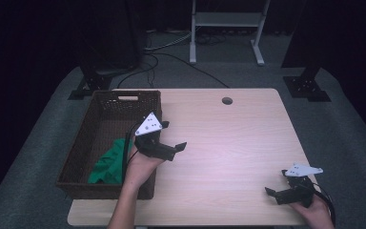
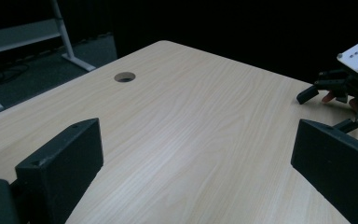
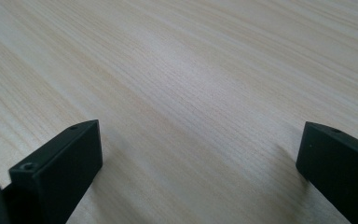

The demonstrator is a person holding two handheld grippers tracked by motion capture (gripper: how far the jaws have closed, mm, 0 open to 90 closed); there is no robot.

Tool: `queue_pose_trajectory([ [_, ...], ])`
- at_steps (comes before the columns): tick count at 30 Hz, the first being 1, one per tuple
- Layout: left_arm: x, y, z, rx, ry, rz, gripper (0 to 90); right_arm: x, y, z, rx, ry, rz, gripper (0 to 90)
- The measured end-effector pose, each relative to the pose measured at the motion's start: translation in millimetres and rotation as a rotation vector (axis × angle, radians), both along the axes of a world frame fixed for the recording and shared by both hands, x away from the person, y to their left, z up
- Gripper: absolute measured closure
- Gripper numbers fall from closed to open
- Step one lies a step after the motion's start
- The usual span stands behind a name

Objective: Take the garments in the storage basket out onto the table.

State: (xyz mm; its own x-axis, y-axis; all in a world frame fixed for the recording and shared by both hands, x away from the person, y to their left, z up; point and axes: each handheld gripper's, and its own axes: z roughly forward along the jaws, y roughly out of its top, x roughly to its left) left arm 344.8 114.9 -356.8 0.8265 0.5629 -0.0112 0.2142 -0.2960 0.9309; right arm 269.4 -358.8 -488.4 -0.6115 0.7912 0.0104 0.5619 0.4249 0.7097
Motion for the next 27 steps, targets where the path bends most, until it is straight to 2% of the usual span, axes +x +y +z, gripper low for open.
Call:
queue_pose_trajectory([
  [10, 0.9, 5.2, -0.4, 0.01, -0.002, 0.014, 1.3, 0.0, 0.0, 0.0, 0.0, -0.001, 0.001, 0.0],
  [27, 2.0, 18.5, 0.3, 0.001, -0.004, 0.045, 1.3, 0.1, -0.1, 0.0, -0.001, -0.001, 0.002, 0.0],
])
